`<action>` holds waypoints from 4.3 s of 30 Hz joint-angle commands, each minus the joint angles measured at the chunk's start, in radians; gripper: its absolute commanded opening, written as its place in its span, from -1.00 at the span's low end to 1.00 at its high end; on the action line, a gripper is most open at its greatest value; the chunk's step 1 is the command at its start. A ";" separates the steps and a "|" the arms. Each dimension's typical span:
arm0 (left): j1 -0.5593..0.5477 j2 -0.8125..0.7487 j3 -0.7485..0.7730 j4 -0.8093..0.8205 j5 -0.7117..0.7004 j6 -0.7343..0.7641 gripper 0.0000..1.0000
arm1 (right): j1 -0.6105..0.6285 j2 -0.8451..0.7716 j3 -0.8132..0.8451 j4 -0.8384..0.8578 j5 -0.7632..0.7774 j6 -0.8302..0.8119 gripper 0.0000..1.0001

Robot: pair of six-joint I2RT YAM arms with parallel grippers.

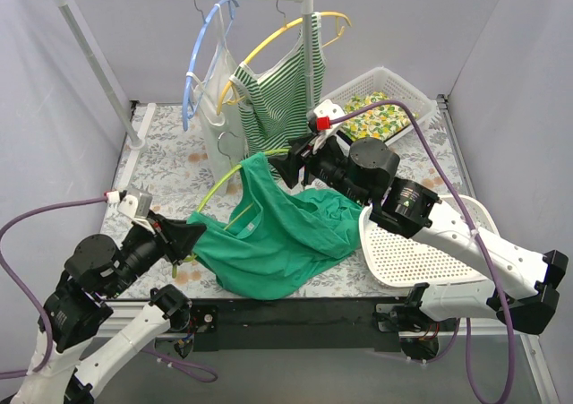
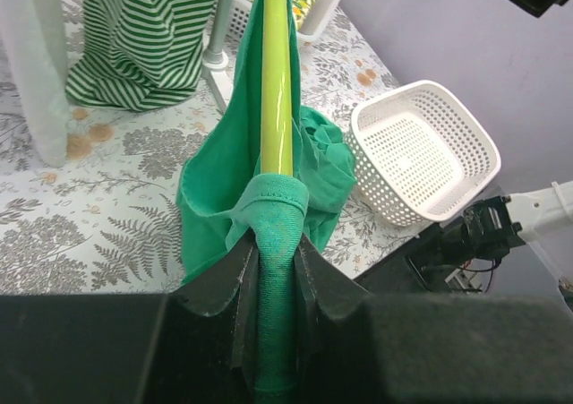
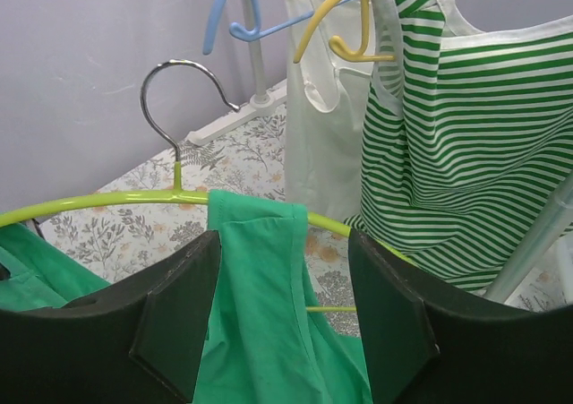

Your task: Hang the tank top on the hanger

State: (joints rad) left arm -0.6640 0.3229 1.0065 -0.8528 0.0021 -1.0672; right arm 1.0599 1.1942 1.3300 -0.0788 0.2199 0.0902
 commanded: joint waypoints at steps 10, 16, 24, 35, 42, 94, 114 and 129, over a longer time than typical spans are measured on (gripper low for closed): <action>0.004 -0.024 0.190 -0.117 -0.182 -0.004 -1.00 | 0.000 0.015 -0.005 0.068 0.072 -0.006 0.35; 0.004 -0.012 0.263 -0.189 -0.231 -0.008 -1.00 | 0.000 0.027 -0.012 0.068 0.059 0.013 0.35; 0.004 -0.015 0.334 -0.308 -0.316 -0.039 -1.00 | 0.000 0.036 -0.041 0.106 0.049 0.029 0.35; 0.004 -0.005 0.385 -0.379 -0.534 -0.088 -1.00 | 0.000 0.044 -0.049 0.108 0.042 0.034 0.35; -0.005 0.097 0.431 -0.327 -0.723 -0.001 -1.00 | 0.000 0.045 -0.054 0.106 0.027 0.037 0.34; -0.165 0.649 0.438 0.322 -1.115 0.790 -1.00 | 0.000 0.100 -0.051 0.108 -0.093 0.066 0.34; 0.779 0.765 0.535 0.426 -0.104 0.371 -1.00 | -0.001 0.146 -0.048 0.106 -0.159 0.083 0.34; 0.925 0.942 0.762 0.367 0.107 0.338 -1.00 | 0.000 0.157 -0.156 0.178 -0.277 0.189 0.32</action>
State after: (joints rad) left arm 0.2474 1.2675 1.6867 -0.5362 0.0448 -0.7227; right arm 1.0599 1.3479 1.1919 0.0231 0.0006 0.2317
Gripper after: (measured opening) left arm 0.148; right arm 0.664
